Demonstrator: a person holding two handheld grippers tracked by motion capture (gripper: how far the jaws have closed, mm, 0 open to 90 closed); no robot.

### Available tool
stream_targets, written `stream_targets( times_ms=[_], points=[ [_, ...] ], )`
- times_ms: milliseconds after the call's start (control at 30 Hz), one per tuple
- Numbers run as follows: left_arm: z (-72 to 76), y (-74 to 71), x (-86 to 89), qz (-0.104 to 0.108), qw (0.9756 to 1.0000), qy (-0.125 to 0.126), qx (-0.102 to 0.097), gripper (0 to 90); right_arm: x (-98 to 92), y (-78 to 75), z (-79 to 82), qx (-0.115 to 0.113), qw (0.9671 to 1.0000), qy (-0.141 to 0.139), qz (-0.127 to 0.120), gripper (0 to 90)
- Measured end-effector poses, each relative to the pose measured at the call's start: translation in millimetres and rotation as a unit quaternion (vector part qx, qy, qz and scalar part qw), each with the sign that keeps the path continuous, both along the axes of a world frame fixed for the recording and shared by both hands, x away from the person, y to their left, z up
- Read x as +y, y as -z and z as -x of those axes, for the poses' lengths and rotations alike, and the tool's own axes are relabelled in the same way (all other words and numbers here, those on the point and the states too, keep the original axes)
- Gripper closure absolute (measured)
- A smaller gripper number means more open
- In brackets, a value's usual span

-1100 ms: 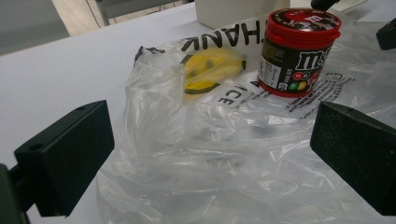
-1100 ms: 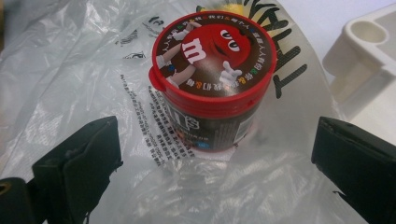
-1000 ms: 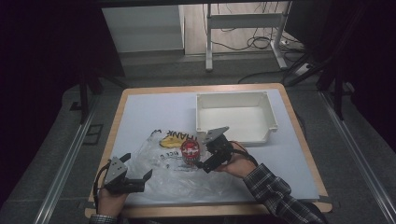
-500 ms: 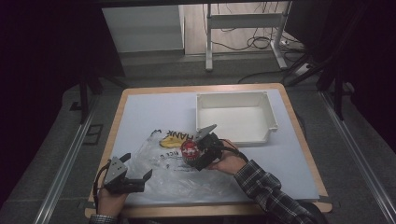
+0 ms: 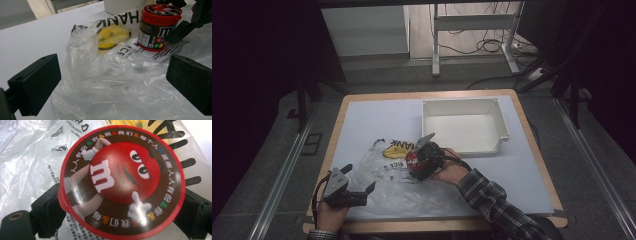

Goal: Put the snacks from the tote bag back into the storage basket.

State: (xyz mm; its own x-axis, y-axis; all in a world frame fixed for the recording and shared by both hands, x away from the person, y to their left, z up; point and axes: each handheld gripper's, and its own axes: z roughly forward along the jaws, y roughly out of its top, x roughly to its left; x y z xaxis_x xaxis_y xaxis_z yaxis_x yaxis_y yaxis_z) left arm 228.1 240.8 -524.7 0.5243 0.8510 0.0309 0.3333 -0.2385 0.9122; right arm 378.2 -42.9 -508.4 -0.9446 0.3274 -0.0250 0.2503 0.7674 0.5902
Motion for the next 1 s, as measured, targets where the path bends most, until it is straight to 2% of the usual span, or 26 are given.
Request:
stream_targets(
  times_ms=[133,267,500,600,1000],
  points=[
    [0.0,0.0,-0.1,-0.001,1.0,0.001,0.0,0.0,2.7,0.0,-2.2,-0.001,0.9999,-0.005,0.009,13.2],
    [0.2,0.0,-0.3,-0.001,1.0,0.001,0.0,0.0,5.3,1.5,-4.0,0.01,0.9998,-0.005,0.014,15.5],
    [0.0,0.1,-0.5,-0.003,1.0,0.002,0.0,0.0,10.9,2.6,-4.9,0.014,0.9995,-0.01,0.028,21.0],
    [0.0,0.2,-0.8,-0.004,1.0,0.002,0.0,0.0,11.5,2.4,-4.2,0.007,0.9993,-0.01,0.036,24.9],
    [-0.1,0.3,-1.1,-0.006,1.0,0.003,0.001,0.0,10.9,0.3,-2.6,0.003,0.9991,-0.008,0.041,25.6]
  ],
)
